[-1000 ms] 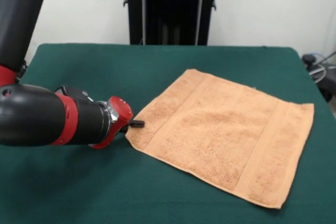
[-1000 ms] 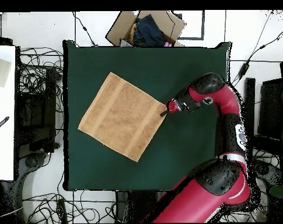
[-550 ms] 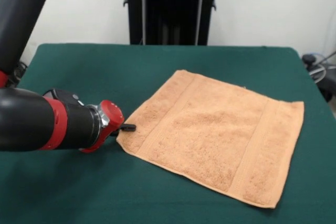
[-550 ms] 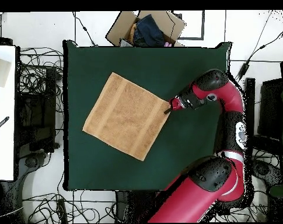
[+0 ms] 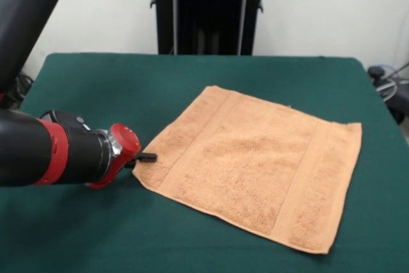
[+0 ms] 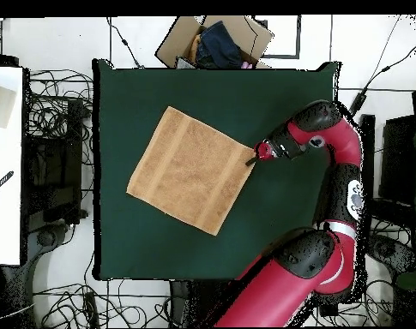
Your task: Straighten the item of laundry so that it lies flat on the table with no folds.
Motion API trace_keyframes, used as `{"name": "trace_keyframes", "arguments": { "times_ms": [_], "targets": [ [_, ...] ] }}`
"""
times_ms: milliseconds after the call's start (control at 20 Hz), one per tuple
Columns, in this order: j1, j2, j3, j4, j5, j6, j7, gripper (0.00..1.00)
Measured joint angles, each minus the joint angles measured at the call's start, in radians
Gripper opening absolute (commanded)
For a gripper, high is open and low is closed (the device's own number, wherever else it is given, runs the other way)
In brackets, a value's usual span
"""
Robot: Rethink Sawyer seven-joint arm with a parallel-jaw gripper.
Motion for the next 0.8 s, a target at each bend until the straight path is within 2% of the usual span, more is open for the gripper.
{"name": "trace_keyframes", "arguments": {
  "times_ms": [800],
  "targets": [
    [0.001,0.001,0.0,-0.025,-0.003,0.0,-0.04,0.0]
  ]
}}
